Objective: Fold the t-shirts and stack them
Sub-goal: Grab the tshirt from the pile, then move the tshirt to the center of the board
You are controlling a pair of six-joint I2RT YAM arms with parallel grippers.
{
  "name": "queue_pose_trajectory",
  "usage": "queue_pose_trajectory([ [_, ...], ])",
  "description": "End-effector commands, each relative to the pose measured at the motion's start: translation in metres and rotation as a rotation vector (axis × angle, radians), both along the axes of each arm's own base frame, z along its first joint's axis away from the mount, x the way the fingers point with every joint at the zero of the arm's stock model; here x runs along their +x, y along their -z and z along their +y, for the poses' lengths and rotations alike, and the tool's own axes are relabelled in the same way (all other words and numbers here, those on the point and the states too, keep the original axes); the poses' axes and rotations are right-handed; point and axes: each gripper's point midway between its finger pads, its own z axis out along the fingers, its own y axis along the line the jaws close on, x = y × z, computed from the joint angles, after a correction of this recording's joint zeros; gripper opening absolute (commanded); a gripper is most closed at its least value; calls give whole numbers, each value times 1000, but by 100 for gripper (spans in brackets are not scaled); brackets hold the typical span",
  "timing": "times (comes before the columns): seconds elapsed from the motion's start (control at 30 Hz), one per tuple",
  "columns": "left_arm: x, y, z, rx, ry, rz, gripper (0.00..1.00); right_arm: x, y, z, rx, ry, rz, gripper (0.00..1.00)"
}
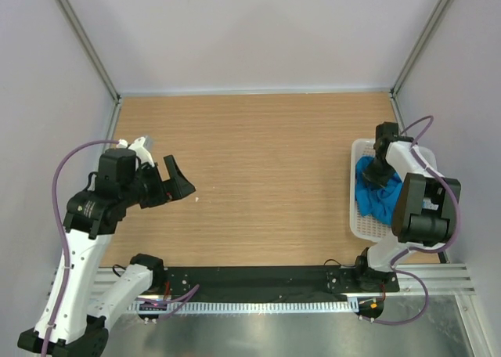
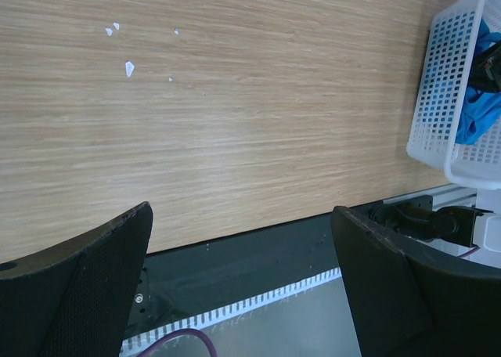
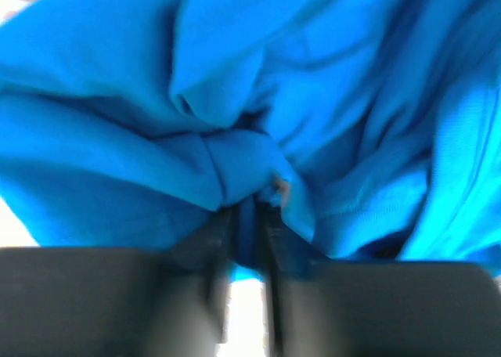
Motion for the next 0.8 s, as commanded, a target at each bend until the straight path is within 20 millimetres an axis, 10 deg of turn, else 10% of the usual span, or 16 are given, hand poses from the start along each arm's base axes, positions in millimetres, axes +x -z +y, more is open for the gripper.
queue_pose_trajectory([
  [0.0,5,-20,-4,-11,27,-67,96,9,-24,-1,8,82,-105,17],
  [0.23,-1,-32,-13,-69,47,-65,95,24,-158,-48,-263,193,-365,1],
  [0.4,-11,-30,-20,-118,53,18,90,44,-301,-6,-154,108,-809,1],
  [0.6,-19,-31,-23,-196,-8,65,88,39,-427,156,191,-307,-1128,1],
  [0.77,-23,-43,-23,-248,-49,44,88,-2,-457,278,489,-632,-1193,1],
])
